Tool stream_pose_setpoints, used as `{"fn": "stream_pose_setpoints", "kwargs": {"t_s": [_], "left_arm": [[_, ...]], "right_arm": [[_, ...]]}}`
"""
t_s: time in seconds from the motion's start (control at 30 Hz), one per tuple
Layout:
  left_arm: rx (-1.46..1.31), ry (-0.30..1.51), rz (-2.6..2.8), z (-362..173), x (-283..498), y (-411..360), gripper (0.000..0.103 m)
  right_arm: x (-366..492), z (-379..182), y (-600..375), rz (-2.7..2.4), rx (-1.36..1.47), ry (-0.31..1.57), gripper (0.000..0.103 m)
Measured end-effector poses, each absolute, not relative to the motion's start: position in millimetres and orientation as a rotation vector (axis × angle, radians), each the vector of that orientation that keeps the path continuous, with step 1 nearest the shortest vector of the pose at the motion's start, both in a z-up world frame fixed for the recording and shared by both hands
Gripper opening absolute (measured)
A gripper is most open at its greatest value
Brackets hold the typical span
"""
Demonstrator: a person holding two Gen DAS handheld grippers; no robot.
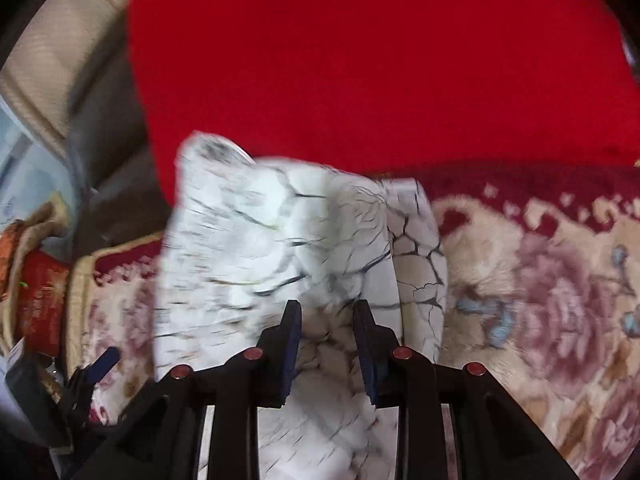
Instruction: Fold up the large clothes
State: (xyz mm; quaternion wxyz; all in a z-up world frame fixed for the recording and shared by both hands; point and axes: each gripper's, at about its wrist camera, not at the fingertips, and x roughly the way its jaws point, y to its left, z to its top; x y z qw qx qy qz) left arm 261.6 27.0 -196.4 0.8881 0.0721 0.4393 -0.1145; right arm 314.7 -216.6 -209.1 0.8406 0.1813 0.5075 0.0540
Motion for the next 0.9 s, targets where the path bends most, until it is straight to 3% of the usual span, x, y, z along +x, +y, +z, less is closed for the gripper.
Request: {"fn": "stream_pose_setpoints", "kwargs": {"t_s": [0.1, 0.43, 0.73, 0.9], "left_arm": [[0.195, 0.875, -0.230, -190, 253, 24, 0.103], [0.140, 0.797, -0.265, -159, 228, 37, 0.103], [0.243, 0.840, -0.278, -176, 212, 17, 0.103], [0.240, 0.830, -0.274, -171, 206, 22, 0.103]], "right_arm": [[325, -230, -216, 0.099, 0.392, 1.119, 0.031], [234, -166, -215, 0.229, 0.406, 0.979, 0.032], [194, -214, -187, 0.222, 0.328, 1.074, 0.033], [182, -191, -190, 0.224, 0.345, 1.045, 0.033]]}}
